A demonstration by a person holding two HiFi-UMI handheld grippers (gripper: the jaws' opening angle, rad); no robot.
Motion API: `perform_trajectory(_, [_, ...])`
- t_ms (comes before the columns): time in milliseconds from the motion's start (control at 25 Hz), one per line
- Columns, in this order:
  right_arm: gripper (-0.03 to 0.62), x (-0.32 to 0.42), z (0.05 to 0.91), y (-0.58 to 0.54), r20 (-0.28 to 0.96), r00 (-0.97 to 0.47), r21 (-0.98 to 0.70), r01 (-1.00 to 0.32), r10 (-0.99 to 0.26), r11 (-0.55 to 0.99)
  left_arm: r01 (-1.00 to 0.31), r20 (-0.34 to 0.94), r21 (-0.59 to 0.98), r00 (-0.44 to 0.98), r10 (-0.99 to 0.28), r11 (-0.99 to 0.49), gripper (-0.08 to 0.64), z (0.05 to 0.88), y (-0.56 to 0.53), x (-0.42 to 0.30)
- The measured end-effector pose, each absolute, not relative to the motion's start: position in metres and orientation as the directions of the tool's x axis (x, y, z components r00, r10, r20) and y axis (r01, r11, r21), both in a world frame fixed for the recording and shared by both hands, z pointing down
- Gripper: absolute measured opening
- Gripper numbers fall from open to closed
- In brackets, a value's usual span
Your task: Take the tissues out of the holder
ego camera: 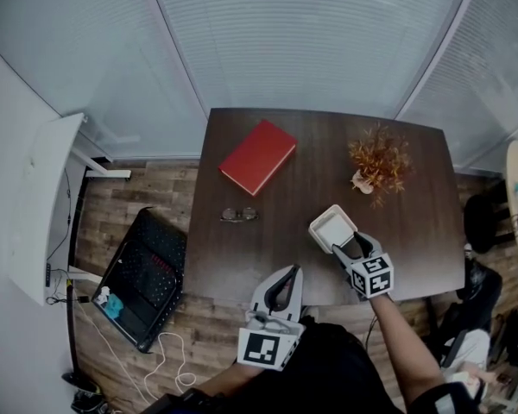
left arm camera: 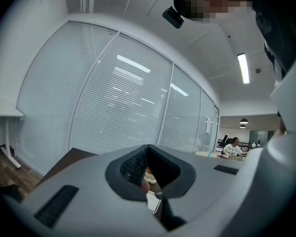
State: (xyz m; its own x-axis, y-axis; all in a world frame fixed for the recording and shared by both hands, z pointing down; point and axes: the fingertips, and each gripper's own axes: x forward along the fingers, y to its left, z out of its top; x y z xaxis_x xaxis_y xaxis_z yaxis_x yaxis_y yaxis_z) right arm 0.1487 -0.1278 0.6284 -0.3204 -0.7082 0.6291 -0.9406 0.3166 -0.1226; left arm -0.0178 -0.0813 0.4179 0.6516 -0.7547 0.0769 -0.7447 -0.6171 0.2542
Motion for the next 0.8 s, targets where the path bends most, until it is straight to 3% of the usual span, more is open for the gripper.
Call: perform_trajectory(800, [0.362,0.168,0.718,-0.162,0.836,-0.291,-0.076,-0.901,-0.465,0.427,-0.774,0.122,0.286,0.614,-0.780,-0.565,-0.005,0.431,-0.090,-0.045])
